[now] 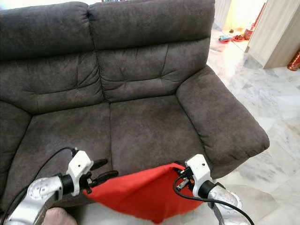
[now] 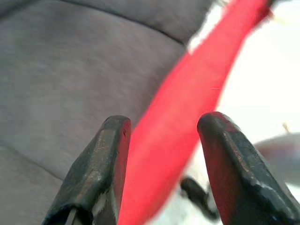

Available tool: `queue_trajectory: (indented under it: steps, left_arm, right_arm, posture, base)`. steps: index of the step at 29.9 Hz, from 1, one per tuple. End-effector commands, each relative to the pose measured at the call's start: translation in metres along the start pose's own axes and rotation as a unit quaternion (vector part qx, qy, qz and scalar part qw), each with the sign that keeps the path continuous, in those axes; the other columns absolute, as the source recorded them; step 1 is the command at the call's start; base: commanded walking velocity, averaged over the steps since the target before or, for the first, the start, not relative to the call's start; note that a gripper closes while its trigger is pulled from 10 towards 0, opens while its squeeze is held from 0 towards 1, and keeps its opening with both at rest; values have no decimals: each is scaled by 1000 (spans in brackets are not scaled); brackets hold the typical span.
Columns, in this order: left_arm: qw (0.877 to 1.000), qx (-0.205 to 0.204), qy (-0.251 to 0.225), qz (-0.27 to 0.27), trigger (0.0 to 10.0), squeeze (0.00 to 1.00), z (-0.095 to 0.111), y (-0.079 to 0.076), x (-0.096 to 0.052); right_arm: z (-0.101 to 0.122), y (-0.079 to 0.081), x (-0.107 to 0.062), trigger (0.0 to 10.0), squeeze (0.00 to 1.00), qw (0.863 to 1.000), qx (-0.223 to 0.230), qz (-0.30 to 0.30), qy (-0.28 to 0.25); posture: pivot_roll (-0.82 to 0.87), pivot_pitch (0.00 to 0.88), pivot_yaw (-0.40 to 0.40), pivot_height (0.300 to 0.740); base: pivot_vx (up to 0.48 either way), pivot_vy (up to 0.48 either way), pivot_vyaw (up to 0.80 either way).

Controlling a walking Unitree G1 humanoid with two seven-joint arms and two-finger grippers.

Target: Move the pillow to the sofa from floor

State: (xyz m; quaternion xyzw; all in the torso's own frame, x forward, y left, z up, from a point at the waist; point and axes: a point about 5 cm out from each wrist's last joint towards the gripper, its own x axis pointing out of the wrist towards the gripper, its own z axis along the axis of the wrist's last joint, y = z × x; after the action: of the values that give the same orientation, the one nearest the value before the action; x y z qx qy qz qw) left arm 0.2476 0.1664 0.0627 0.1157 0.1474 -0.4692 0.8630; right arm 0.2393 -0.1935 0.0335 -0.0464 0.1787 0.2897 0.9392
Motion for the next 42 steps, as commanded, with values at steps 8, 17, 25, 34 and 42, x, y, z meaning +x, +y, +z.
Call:
queue_trajectory:
  steps: [8, 17, 25, 34, 42]
  left_arm:
    - [992, 65, 83, -63, 10000, 0, -12, -12, 7]
    - [986, 95, 120, -62, 10000, 0, -19, -11, 9]
    - [980, 114, 152, -67, 10000, 0, -32, -13, 8]
    - [970, 171, 169, -39, 10000, 0, -41, -10, 9]
    - [969, 182, 165, -20, 10000, 0, -45, -7, 10]
  right_arm:
    - [39, -6, 9, 10000, 0, 997, -40, 4, -63]
    - [47, -2, 12, 10000, 0, 996, -50, 19, -73]
    - [63, 0, 14, 10000, 0, 993, -62, 23, -97]
    - [65, 9, 12, 10000, 0, 991, -68, 62, -95]
    - [66, 14, 12, 10000, 0, 990, -69, 77, -92]
  posture:
    - [68, 39, -12, 740]
    - [62, 27, -6, 740]
    - [62, 16, -7, 740]
    - [60, 26, -12, 740]
    - [62, 34, -13, 740]
  base:
    - [0, 0, 0]
    - [0, 0, 0]
    - [0, 0, 0]
    - [0, 0, 0]
    - [0, 0, 0]
